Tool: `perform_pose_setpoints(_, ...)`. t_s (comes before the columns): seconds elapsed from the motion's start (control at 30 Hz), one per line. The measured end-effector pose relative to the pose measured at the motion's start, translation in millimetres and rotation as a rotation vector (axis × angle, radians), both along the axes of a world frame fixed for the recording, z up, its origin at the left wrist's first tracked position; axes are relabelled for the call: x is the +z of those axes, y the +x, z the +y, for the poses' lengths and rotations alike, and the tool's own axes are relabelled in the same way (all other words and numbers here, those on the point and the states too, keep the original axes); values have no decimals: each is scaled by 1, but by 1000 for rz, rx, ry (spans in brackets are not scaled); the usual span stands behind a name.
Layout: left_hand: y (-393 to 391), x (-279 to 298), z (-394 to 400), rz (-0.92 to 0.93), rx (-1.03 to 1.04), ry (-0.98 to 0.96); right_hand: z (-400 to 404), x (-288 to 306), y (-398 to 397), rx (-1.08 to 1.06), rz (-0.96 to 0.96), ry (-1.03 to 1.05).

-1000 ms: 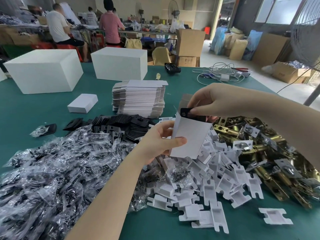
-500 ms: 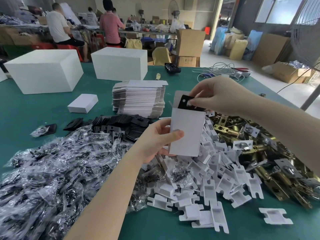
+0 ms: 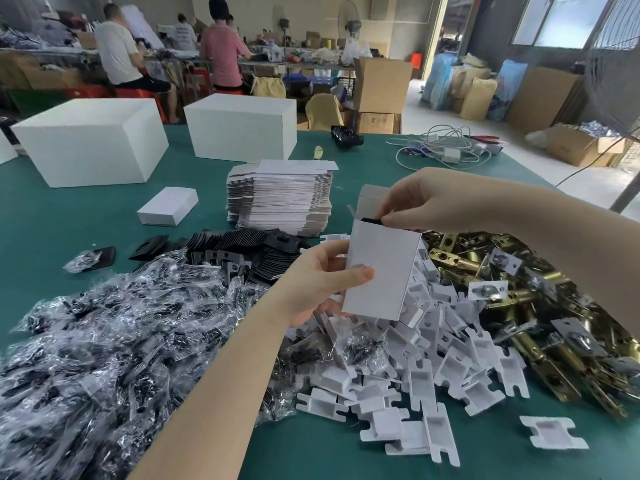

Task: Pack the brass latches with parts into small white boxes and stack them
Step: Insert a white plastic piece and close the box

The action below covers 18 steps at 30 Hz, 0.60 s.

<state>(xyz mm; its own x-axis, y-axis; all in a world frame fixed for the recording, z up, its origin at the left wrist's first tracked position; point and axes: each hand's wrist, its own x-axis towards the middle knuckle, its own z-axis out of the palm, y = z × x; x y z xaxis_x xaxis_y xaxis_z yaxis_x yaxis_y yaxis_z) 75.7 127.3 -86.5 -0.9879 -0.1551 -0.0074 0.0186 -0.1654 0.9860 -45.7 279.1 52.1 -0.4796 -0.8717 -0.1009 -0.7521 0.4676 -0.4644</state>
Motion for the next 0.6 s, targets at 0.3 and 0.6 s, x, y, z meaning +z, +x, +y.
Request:
perform_pose_setpoints(0.3,0,2,3,20,41,-69,4,4,6,66,54,82)
perform_pose_setpoints(0.6,3,5,3,54,88,-133,1,2,15,134,375,147)
